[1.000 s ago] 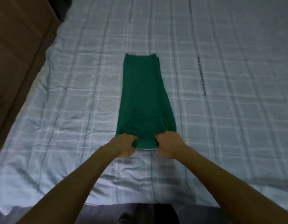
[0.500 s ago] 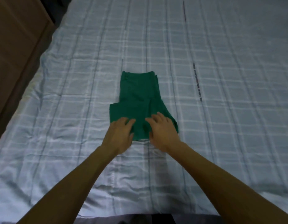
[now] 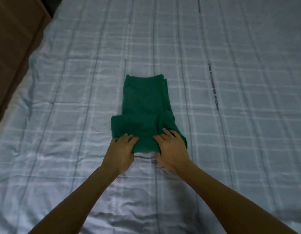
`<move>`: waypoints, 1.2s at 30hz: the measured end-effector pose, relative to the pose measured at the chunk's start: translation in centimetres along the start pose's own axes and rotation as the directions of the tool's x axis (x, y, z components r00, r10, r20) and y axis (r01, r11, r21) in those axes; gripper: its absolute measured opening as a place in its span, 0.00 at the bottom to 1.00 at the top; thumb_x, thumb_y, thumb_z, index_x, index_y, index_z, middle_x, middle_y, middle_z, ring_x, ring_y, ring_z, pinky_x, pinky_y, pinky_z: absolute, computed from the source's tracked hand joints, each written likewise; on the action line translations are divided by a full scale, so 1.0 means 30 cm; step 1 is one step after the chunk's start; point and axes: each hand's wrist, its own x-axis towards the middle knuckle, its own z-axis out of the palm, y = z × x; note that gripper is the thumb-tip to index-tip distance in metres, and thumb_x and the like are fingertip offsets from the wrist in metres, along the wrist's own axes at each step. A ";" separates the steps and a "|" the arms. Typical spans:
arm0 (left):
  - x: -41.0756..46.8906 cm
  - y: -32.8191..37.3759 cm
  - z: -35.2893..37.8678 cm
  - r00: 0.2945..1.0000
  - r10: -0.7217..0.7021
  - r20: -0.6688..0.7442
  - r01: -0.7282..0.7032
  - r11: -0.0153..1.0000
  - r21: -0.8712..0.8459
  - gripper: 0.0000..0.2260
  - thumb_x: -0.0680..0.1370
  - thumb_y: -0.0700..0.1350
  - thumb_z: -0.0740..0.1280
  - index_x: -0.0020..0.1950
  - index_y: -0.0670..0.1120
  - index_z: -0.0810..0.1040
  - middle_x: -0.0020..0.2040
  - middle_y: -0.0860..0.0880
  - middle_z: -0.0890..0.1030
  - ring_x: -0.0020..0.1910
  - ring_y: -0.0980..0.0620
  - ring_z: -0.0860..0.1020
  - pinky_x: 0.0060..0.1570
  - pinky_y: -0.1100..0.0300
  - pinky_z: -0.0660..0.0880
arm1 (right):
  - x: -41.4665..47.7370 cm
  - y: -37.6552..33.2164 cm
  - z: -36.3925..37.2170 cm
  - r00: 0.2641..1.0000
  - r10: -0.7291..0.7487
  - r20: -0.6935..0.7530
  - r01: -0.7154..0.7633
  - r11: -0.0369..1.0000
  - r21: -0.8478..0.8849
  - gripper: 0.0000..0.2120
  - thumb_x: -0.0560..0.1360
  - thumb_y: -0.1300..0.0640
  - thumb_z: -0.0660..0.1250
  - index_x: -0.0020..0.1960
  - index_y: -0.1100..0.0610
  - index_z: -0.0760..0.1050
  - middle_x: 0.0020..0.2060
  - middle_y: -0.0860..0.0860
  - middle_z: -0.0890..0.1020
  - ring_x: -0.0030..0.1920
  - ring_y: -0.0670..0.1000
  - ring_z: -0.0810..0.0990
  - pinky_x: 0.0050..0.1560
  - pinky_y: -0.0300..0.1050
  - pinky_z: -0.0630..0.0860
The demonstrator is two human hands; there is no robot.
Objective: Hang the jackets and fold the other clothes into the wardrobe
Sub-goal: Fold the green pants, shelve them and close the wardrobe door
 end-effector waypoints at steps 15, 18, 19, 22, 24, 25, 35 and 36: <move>0.173 0.163 -0.434 0.908 -0.193 -0.373 0.125 0.972 -0.201 0.13 0.75 0.36 0.63 0.58 0.43 0.79 0.50 0.43 0.82 0.46 0.44 0.79 0.49 0.54 0.73 | 0.136 0.039 -0.457 0.927 0.133 -0.350 -0.070 0.980 0.185 0.19 0.72 0.65 0.63 0.62 0.60 0.75 0.54 0.58 0.79 0.49 0.58 0.78 0.51 0.53 0.76; 0.158 0.148 -0.310 0.967 -0.127 -0.222 0.101 0.987 -0.125 0.16 0.74 0.38 0.66 0.61 0.40 0.76 0.53 0.40 0.80 0.49 0.40 0.78 0.51 0.50 0.75 | 0.123 0.051 -0.329 0.966 0.015 -0.258 0.030 0.986 0.166 0.20 0.68 0.65 0.66 0.61 0.62 0.75 0.52 0.60 0.78 0.52 0.62 0.77 0.50 0.58 0.76; 0.152 0.133 -0.265 0.982 -0.112 -0.154 0.100 0.992 -0.082 0.18 0.74 0.41 0.67 0.64 0.40 0.75 0.56 0.40 0.79 0.51 0.40 0.78 0.53 0.50 0.74 | 0.118 0.057 -0.277 0.984 -0.014 -0.176 0.039 0.990 0.138 0.22 0.69 0.63 0.67 0.63 0.61 0.74 0.56 0.62 0.77 0.58 0.64 0.74 0.55 0.60 0.74; 0.150 0.079 -0.137 0.995 -0.104 0.007 0.103 0.989 0.106 0.33 0.70 0.52 0.71 0.71 0.43 0.65 0.66 0.38 0.71 0.63 0.38 0.71 0.61 0.45 0.68 | 0.111 0.094 -0.144 0.987 -0.025 0.157 0.020 0.999 0.028 0.34 0.74 0.48 0.65 0.75 0.56 0.57 0.75 0.59 0.58 0.76 0.60 0.51 0.74 0.60 0.51; 0.164 0.051 -0.069 0.997 -0.067 0.037 0.058 0.977 0.205 0.44 0.64 0.59 0.74 0.73 0.45 0.61 0.69 0.36 0.68 0.68 0.36 0.68 0.62 0.39 0.66 | 0.115 0.126 -0.070 0.974 -0.042 0.222 0.055 0.997 -0.057 0.41 0.72 0.41 0.65 0.77 0.54 0.50 0.77 0.57 0.49 0.76 0.58 0.43 0.73 0.58 0.39; 0.177 0.046 -0.041 0.998 -0.054 0.044 0.042 0.969 0.243 0.47 0.62 0.63 0.74 0.74 0.46 0.59 0.71 0.36 0.66 0.69 0.36 0.66 0.63 0.36 0.64 | 0.121 0.139 -0.041 0.976 -0.056 0.212 0.078 0.992 -0.099 0.44 0.70 0.38 0.67 0.77 0.55 0.51 0.76 0.59 0.51 0.76 0.59 0.44 0.73 0.60 0.38; 0.380 0.023 0.070 0.999 -0.038 -0.018 0.042 0.936 0.351 0.46 0.66 0.58 0.74 0.77 0.50 0.54 0.74 0.37 0.62 0.72 0.35 0.60 0.66 0.32 0.53 | 0.289 0.295 0.034 0.983 -0.090 0.157 0.113 0.983 -0.142 0.44 0.69 0.41 0.68 0.77 0.55 0.53 0.74 0.63 0.57 0.75 0.62 0.54 0.71 0.68 0.45; 0.381 0.029 0.069 0.998 -0.052 -0.020 0.055 0.936 0.348 0.44 0.66 0.55 0.75 0.76 0.48 0.57 0.72 0.36 0.64 0.71 0.34 0.62 0.66 0.32 0.55 | 0.291 0.288 0.032 0.984 -0.093 0.153 0.118 0.980 -0.163 0.43 0.68 0.43 0.69 0.76 0.57 0.56 0.73 0.64 0.60 0.74 0.63 0.57 0.70 0.69 0.47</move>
